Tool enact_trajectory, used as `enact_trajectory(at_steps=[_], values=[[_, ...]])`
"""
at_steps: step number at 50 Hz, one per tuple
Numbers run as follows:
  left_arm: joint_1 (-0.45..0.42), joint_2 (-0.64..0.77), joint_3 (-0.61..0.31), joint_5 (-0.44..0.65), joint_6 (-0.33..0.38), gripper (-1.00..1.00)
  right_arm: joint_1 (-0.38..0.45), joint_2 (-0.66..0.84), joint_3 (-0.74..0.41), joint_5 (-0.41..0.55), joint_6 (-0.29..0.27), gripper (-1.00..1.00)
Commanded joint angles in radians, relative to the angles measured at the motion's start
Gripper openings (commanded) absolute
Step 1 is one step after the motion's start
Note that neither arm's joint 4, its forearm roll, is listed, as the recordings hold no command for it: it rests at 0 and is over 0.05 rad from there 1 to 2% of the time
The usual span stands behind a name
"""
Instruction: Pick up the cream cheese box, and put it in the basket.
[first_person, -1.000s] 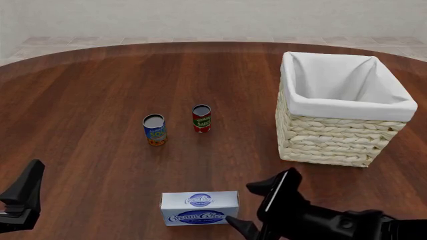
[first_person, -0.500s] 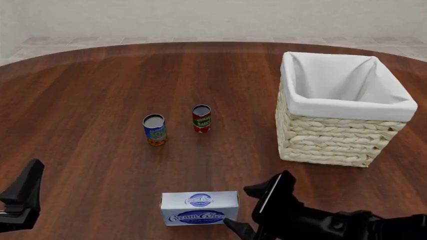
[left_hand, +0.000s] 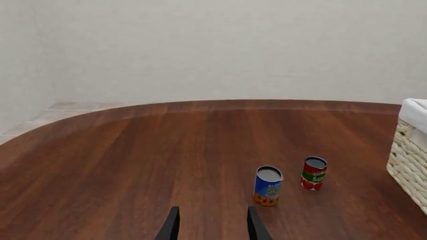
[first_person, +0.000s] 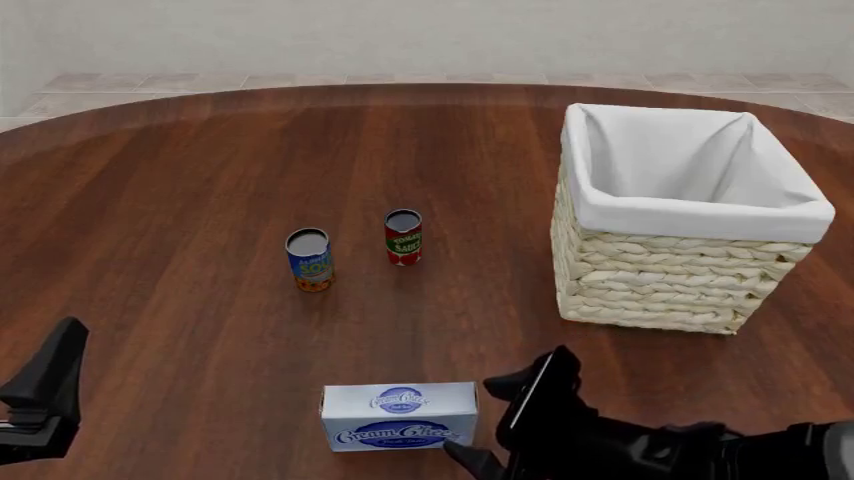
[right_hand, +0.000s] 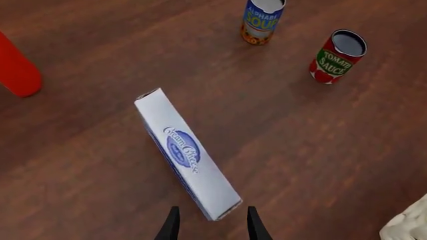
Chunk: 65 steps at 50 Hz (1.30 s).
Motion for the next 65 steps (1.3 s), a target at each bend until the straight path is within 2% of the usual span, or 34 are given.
enact_trajectory(at_steps=[1, 65], values=[[0.001, 0.002, 0.001, -0.002, 0.001, 1.0, -0.004, 0.029, 0.007, -0.024, -0.003, 1.0], [0.006, 0.012, 0.002, -0.011, 0.0, 1.0, 0.004, 0.102, -0.07, 0.003, -0.02, 1.0]])
